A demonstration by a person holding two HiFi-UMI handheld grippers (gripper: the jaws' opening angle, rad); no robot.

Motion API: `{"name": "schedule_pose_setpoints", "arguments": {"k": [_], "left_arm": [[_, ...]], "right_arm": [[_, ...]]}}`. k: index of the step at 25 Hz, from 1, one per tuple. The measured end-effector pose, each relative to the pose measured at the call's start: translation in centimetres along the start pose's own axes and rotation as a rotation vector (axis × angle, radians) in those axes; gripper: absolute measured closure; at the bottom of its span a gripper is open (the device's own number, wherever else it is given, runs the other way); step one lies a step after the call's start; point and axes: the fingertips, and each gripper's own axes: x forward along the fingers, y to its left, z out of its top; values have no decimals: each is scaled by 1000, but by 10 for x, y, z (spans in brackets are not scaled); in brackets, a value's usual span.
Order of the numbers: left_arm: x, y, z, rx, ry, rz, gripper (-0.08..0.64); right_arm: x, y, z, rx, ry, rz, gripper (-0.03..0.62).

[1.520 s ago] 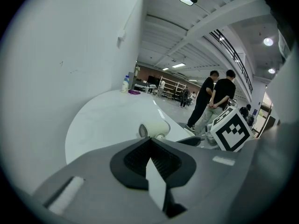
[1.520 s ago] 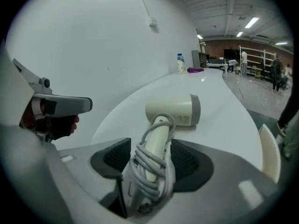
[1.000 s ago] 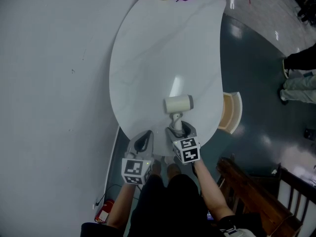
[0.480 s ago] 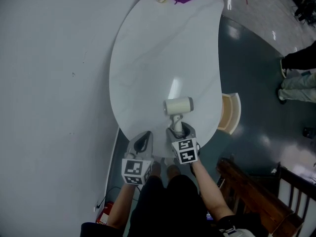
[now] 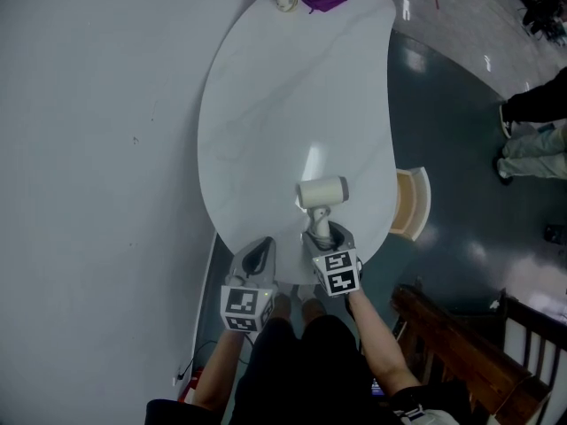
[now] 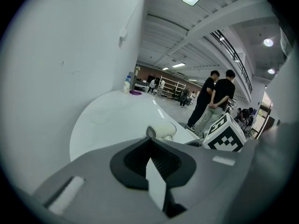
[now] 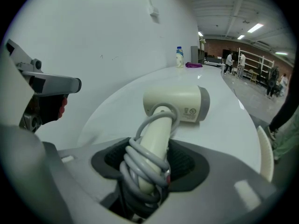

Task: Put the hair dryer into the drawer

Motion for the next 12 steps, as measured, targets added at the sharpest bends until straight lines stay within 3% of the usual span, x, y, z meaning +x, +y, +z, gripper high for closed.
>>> {"name": "schedule_pose_setpoints", "arguments": {"k": [12], "left_arm": [[-11, -24, 35, 74, -50, -72, 552]], "right_arm": [[-49, -8, 42, 18, -128, -57, 350]]}}
